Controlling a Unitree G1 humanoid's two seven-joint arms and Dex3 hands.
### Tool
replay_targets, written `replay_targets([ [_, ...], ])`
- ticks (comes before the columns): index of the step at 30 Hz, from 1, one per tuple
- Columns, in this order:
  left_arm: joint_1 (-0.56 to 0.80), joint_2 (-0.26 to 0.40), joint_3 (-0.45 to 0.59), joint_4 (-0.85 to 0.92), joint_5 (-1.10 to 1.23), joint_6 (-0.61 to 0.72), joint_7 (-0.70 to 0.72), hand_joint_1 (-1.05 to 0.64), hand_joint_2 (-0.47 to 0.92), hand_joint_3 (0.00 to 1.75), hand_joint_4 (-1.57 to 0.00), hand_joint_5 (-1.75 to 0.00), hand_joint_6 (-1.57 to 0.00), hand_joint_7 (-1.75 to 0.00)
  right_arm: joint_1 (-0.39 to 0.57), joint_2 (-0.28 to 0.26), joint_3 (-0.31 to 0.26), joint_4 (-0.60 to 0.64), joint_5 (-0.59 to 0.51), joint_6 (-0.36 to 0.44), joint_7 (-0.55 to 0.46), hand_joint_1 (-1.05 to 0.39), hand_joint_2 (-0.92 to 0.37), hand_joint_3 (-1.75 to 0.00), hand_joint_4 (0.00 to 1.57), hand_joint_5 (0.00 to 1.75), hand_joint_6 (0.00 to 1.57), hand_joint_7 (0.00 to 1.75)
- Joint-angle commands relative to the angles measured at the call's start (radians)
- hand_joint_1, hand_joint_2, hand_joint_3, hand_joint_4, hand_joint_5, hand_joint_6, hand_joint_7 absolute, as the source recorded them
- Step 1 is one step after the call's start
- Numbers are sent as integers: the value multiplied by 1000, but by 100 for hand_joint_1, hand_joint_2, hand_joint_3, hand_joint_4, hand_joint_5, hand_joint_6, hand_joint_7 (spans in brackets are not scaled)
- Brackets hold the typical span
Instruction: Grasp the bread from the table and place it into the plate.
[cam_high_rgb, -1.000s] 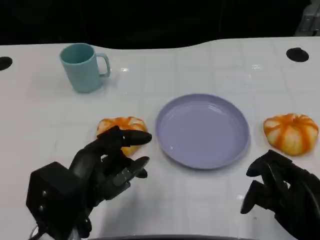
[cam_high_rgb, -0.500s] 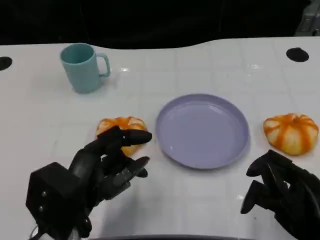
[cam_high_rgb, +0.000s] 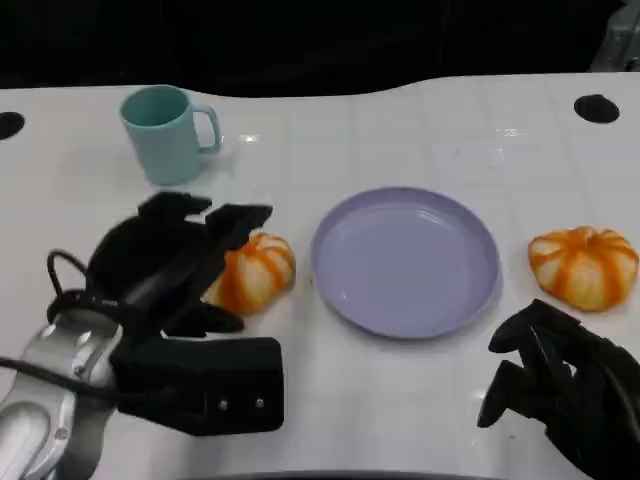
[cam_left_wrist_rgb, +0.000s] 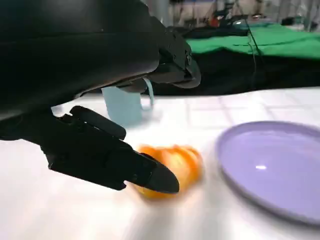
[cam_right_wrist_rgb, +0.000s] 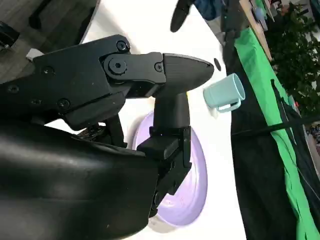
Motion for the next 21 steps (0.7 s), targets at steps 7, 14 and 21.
replay_targets([
  [7,-2,11,-20,-2,35,14,-21,-52,77,1,0,-29,-21,-2,-1,-9,-20,-14,11,17,-10,-42,-92,-41,61,175,48,161],
  [14,-76,-15,-57,87,27,65,-124,-50,79,1,0,-28,-21,-1,1,-11,-18,-18,5,18,-12,-43,-92,-41,61,175,49,161],
  [21,-191,-76,-97,299,2,82,-122,-51,78,0,-2,-28,-23,-1,5,-7,-19,-15,8,9,-4,-44,-92,-40,63,175,50,160],
])
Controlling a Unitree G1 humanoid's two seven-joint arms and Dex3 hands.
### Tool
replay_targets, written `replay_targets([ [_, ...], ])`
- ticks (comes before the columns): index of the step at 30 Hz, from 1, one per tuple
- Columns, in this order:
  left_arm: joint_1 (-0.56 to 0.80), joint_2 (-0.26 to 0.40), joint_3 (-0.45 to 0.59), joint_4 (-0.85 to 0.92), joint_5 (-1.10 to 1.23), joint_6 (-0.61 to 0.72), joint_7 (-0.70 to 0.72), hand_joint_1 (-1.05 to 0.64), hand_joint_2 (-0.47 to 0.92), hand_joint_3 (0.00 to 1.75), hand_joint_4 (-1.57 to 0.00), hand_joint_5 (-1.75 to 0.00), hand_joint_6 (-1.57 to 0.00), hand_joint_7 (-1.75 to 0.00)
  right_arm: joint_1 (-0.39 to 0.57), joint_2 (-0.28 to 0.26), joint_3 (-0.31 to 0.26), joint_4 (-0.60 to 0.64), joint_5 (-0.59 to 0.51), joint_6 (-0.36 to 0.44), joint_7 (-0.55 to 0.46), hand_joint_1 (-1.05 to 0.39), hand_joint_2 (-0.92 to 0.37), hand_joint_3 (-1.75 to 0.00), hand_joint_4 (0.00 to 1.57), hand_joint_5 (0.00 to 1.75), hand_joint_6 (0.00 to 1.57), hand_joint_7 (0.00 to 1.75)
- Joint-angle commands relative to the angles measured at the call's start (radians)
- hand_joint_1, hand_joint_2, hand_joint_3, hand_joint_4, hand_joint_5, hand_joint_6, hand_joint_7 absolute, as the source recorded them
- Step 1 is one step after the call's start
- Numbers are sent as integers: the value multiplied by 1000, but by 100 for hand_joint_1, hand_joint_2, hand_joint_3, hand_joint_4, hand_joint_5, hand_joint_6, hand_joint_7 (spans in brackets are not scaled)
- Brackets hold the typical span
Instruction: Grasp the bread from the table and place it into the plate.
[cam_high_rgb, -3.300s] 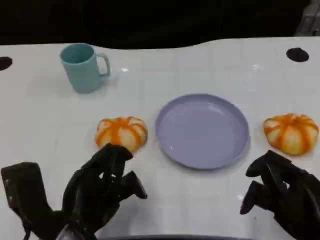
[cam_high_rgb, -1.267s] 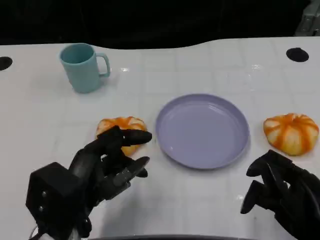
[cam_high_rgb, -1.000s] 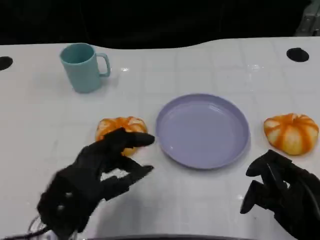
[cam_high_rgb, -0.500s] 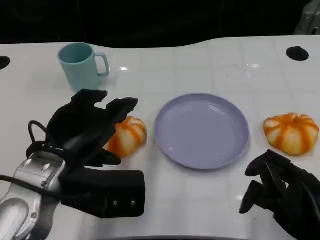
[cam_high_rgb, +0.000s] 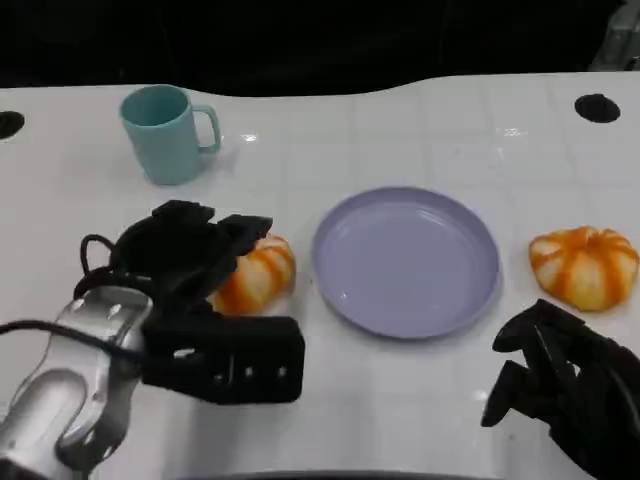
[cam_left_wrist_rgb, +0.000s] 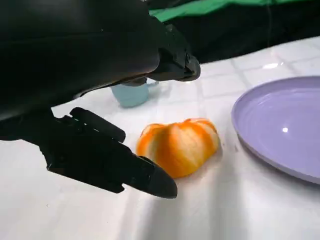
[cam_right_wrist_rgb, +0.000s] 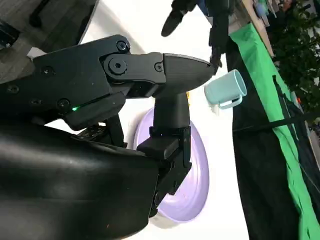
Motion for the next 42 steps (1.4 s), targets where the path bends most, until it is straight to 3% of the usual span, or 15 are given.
replay_targets([
  [1,-79,-33,-25,146,-14,3,21,-51,78,0,-1,-29,-22,-1,5,-6,-10,-12,4,-2,-5,-44,-92,-39,63,175,50,160],
  [10,-219,-104,-87,442,-13,-14,133,-52,80,1,0,-26,-19,0,17,-8,-10,-27,7,4,-5,-44,-92,-40,61,175,49,159],
  [15,-248,-112,-100,499,-27,-24,158,-52,80,1,0,-25,-19,0,17,-8,-10,-26,7,3,-4,-43,-92,-40,61,175,48,159],
  [23,-428,-213,-130,898,-69,-53,234,-52,78,0,-3,-25,-24,-1,26,-10,-10,-43,10,11,-5,-43,-92,-40,61,175,48,159],
  [28,-477,-239,-142,1025,-93,-87,267,-49,78,0,-11,-17,-27,-1,28,-10,-12,-44,12,11,-2,-43,-92,-40,61,175,48,159],
  [31,-488,-250,-138,1076,-112,-109,280,-38,79,0,-17,-18,-31,-2,28,-10,-13,-44,13,12,-2,-43,-92,-39,61,175,48,159],
  [35,-487,-249,-127,1111,-146,-149,312,-27,90,2,-41,-13,-43,-3,27,-5,-16,-52,15,29,-14,-44,-92,-39,62,175,49,159],
  [37,-483,-245,-117,1123,-162,-173,341,-26,91,2,-46,-12,-46,-3,26,-7,-15,-54,13,34,-16,-44,-92,-39,62,175,50,159],
  [38,-480,-243,-113,1128,-169,-186,358,-25,92,7,-65,-42,-60,-6,25,-8,-14,-55,10,35,-17,-44,-92,-39,62,175,50,159],
  [39,-479,-242,-111,1134,-175,-196,371,-24,92,10,-63,-85,-71,-4,25,-10,-14,-55,8,35,-17,-44,-92,-39,62,175,50,159],
  [40,-476,-238,-112,1140,-175,-208,397,-23,92,11,-62,-100,-75,-3,24,-9,-15,-54,10,36,-17,-44,-92,-39,62,175,50,159],
  [41,-474,-234,-118,1147,-170,-216,422,-24,92,13,-67,-127,-90,-7,23,-8,-17,-53,12,35,-15,-44,-92,-39,62,175,50,159],
  [42,-472,-231,-124,1154,-163,-221,450,-28,91,8,-70,-136,-104,-7,23,-8,-17,-53,12,34,-14,-43,-92,-39,62,175,49,159],
])
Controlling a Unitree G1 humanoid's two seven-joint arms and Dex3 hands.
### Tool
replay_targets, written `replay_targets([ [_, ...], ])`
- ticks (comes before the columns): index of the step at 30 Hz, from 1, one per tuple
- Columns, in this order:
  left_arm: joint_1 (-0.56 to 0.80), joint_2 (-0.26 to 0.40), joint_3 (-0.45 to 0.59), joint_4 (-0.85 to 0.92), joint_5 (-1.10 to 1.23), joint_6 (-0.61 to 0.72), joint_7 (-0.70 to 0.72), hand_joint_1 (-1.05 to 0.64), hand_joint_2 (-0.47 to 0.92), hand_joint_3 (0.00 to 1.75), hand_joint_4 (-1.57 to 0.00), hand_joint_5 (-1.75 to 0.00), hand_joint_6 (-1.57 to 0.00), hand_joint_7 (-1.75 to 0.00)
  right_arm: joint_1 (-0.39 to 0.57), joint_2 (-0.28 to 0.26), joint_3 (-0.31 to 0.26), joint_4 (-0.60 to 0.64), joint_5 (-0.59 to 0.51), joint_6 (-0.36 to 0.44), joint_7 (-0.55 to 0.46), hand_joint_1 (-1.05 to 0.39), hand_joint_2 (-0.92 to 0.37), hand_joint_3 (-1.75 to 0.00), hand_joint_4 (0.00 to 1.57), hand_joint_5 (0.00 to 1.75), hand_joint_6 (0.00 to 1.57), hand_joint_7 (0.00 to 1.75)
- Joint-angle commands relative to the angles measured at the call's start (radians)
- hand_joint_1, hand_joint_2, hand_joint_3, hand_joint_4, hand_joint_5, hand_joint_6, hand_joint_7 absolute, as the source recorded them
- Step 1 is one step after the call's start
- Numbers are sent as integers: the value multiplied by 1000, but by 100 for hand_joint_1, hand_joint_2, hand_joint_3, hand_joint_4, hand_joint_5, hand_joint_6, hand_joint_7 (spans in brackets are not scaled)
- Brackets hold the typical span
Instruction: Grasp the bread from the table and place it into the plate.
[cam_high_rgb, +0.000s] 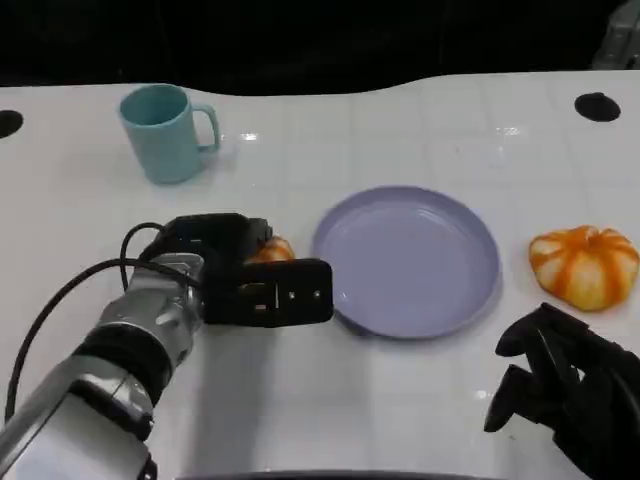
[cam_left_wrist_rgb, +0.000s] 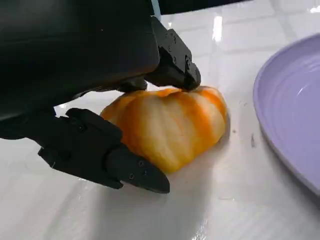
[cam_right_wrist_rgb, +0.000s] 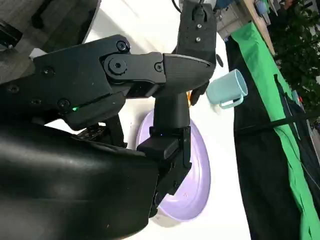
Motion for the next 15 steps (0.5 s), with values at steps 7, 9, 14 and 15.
replay_targets([
  [7,10,30,-36,63,20,-45,170,-34,92,35,-71,-147,-109,-3,1,-10,-14,-6,10,-1,2,-43,-92,-38,61,175,49,159],
  [9,9,30,-39,68,16,-47,179,-32,92,33,-70,-158,-111,-4,2,-9,-15,-6,12,-1,3,-43,-92,-38,61,175,49,159],
  [14,4,24,-29,70,2,-33,226,-28,92,37,-71,-172,-120,-11,1,-10,-17,2,11,-7,9,-44,-92,-39,62,175,49,159],
  [15,3,23,-26,70,-1,-31,232,-27,92,35,-73,-174,-121,-13,1,-10,-17,3,11,-9,11,-44,-92,-39,62,175,49,159],
])
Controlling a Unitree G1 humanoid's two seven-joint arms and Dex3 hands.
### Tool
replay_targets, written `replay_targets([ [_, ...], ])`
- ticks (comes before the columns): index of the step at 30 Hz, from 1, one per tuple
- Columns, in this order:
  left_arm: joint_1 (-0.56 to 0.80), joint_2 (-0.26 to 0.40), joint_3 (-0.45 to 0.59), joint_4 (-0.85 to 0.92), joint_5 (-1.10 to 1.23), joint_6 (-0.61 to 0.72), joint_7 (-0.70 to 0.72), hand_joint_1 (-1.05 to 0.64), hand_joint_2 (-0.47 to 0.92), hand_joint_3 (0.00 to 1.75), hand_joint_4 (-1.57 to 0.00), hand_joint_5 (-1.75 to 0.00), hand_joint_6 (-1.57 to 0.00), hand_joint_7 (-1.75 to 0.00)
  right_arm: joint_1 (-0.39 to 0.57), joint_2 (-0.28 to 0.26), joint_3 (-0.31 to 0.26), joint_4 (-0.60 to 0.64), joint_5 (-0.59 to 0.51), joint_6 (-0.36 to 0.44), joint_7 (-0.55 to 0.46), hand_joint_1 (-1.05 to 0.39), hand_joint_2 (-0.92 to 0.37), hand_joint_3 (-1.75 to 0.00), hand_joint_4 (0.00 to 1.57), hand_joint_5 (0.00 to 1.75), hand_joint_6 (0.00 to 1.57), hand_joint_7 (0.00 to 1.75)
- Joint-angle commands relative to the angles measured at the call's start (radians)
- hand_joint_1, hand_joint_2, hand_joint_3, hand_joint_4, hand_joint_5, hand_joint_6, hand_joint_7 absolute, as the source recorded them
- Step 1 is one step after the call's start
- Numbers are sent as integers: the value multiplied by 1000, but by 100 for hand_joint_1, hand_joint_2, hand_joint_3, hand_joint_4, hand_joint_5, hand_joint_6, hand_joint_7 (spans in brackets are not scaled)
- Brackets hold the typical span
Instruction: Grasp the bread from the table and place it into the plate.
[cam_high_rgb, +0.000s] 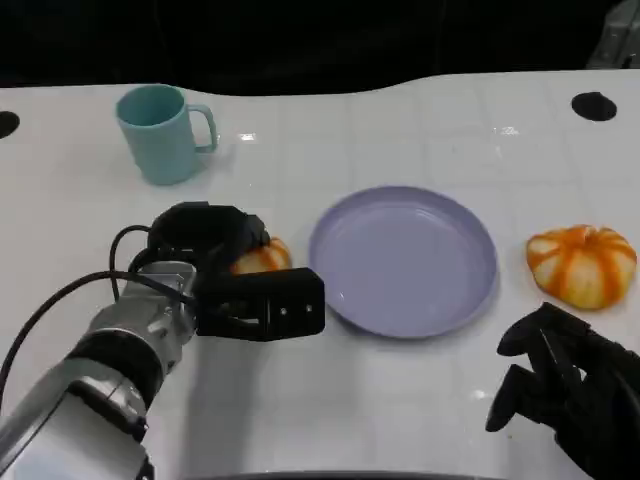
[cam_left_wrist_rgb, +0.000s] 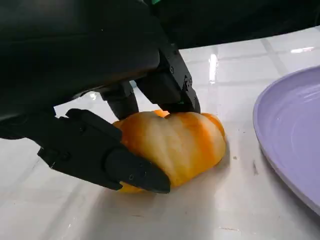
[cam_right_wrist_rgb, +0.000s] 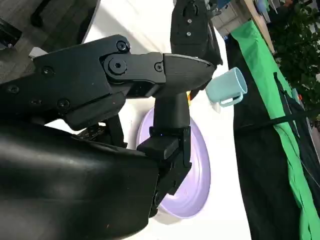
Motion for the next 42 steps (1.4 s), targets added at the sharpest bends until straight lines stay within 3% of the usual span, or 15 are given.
replay_targets([
  [1,3,14,12,12,-15,21,41,-26,92,35,-73,-174,-122,-14,1,-10,-11,3,10,-9,9,-44,-92,-39,62,175,49,159],
  [5,-16,7,64,-14,-67,26,46,-26,92,32,-79,-175,-113,-10,-6,-10,-14,9,8,-5,8,-44,-92,-39,62,175,49,159],
  [8,-32,2,88,-28,-97,37,26,-29,92,36,-74,-173,-102,-4,-9,-7,-17,15,10,-7,10,-44,-92,-39,62,175,50,159],
  [14,-59,-12,118,-87,-136,32,24,-29,92,33,-84,-175,-117,-14,-11,-6,-11,23,-2,-22,9,-44,-92,-38,63,175,51,158],
  [21,-89,-51,125,-151,-145,41,15,-27,92,25,-86,-175,-112,-13,-9,-4,-9,21,-2,-21,6,-44,-92,-38,64,175,52,159],
  [25,-114,-79,113,-174,-139,51,7,-27,92,25,-83,-175,-116,-17,-5,-10,-7,23,-1,-32,20,-43,-92,-41,63,175,50,160],
  [27,-128,-88,95,-177,-127,27,6,-25,91,28,-84,-175,-94,-89,-4,-10,-7,20,-2,-28,19,-43,-92,-41,63,175,50,160],
  [28,-132,-90,90,-176,-124,19,7,-25,91,28,-85,-175,-83,-116,-4,-10,-7,19,-2,-27,19,-44,-92,-41,63,175,50,160],
  [29,-138,-94,73,-173,-108,9,12,-25,91,28,-85,-175,-79,-121,-3,-9,-7,19,-2,-28,19,-44,-92,-41,63,175,50,160],
  [34,-147,-133,36,-165,-77,-33,43,-30,92,18,-89,-175,-82,-86,-1,-6,-7,19,-1,-30,18,-43,-92,-40,63,175,49,160],
  [36,-154,-150,24,-154,-67,-35,42,-30,92,16,-89,-175,-82,-97,-1,-9,-7,24,1,-38,29,-44,-92,-40,63,175,49,160],
  [37,-158,-158,20,-147,-63,-37,43,-28,92,15,-88,-175,-77,-123,0,-10,-7,25,1,-40,33,-44,-92,-40,63,175,49,160],
  [38,-162,-167,18,-139,-64,-38,41,-28,92,17,-88,-175,-72,-138,0,-10,-7,25,2,-41,34,-44,-92,-40,63,175,49,160],
  [41,-177,-194,10,-117,-63,-22,27,-33,92,23,-85,-175,-72,-122,3,-8,-6,24,0,-44,33,-44,-92,-40,63,175,49,160],
  [42,-182,-203,5,-110,-60,-15,25,-32,92,23,-83,-175,-76,-97,4,-6,-5,23,-2,-46,33,-44,-92,-40,63,175,49,160],
])
